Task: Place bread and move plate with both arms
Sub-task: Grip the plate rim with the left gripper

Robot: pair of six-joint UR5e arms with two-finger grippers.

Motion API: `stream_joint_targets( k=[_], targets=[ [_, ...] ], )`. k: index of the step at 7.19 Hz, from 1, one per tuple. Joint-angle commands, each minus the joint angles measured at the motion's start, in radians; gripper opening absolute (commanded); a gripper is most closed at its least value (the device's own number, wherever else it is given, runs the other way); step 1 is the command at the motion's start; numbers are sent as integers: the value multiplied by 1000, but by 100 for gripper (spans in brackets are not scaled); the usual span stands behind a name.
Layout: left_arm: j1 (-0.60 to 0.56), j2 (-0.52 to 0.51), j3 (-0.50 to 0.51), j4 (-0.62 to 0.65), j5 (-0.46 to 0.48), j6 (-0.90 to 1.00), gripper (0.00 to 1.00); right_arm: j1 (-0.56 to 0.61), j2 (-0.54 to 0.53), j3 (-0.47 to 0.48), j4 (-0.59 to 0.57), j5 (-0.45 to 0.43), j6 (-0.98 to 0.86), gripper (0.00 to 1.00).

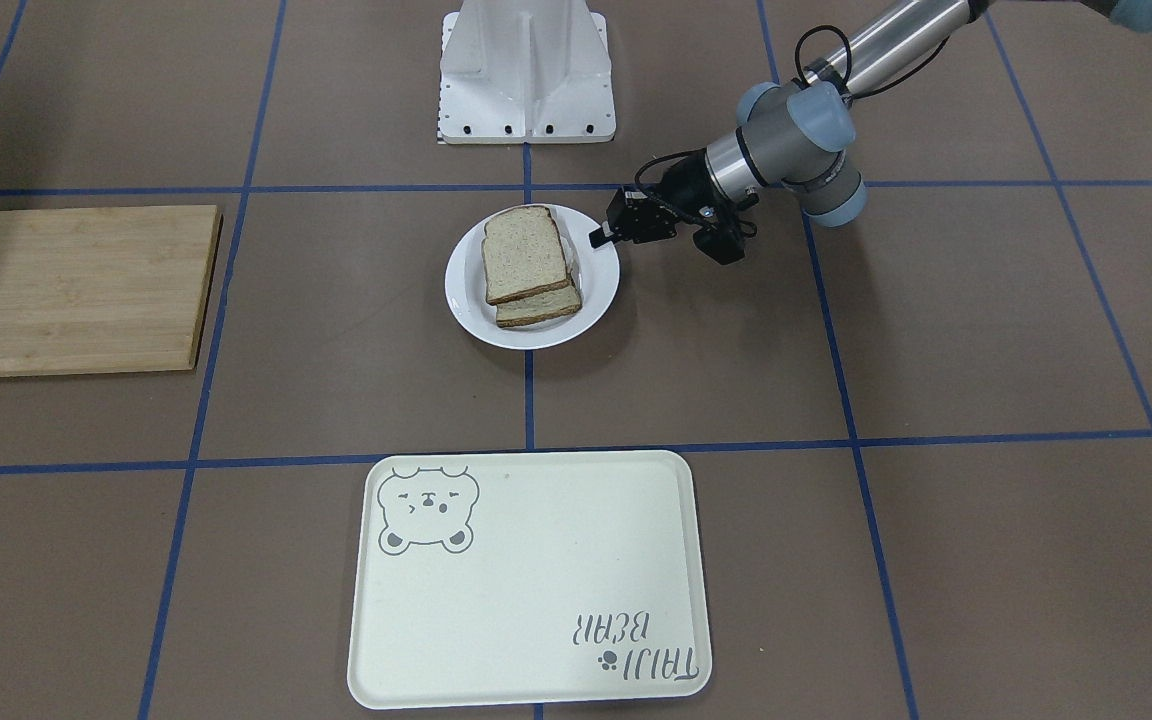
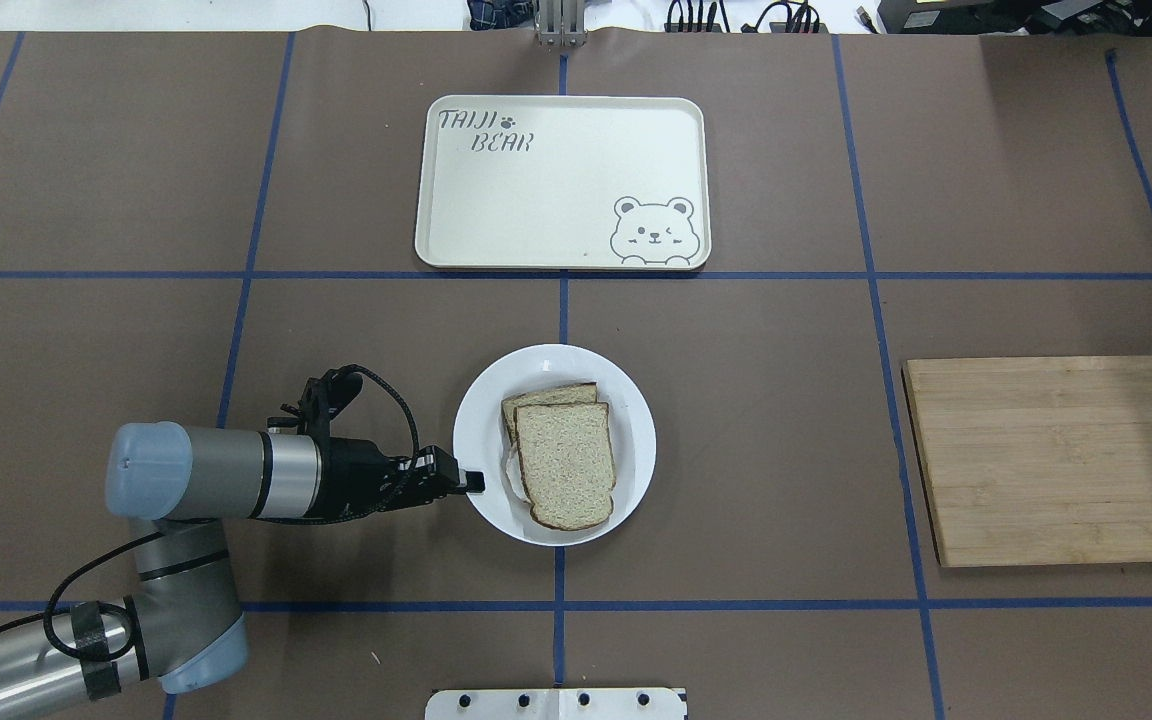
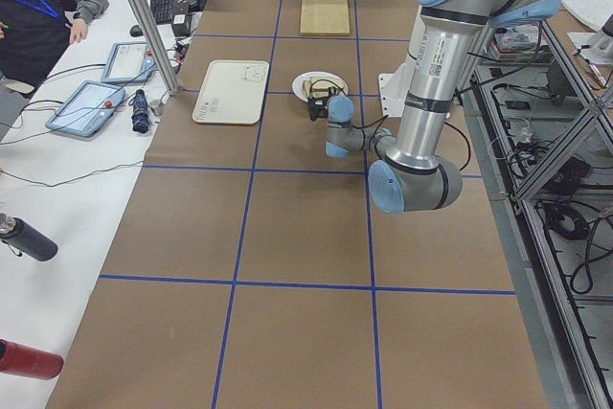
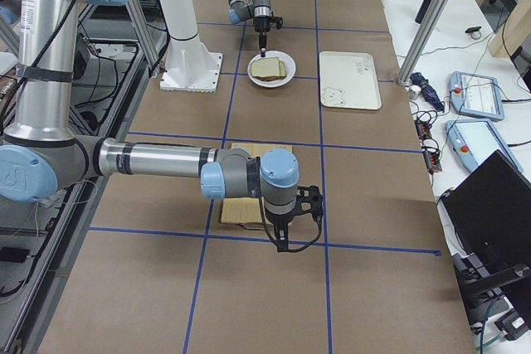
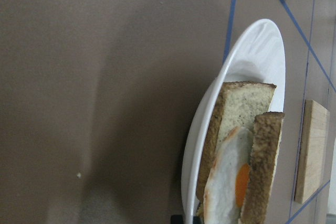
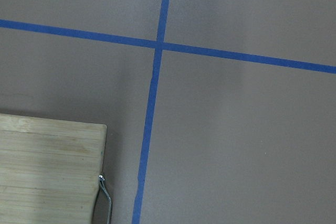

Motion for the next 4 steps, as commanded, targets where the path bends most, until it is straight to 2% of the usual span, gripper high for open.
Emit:
stream_joint_targets(
  k=[1,3,4],
  targets=[
    [-2,-1,-5,-49,22,-140,0,0,-1,-2,2,-5,-1,100],
    [-2,-32,-8,-75,176,-303,0,0,-1,-11,6,-6,-1,100],
    [0,-38,-8,-76,256,-326,0,0,-1,-15,6,-6,-1,100]
  ],
)
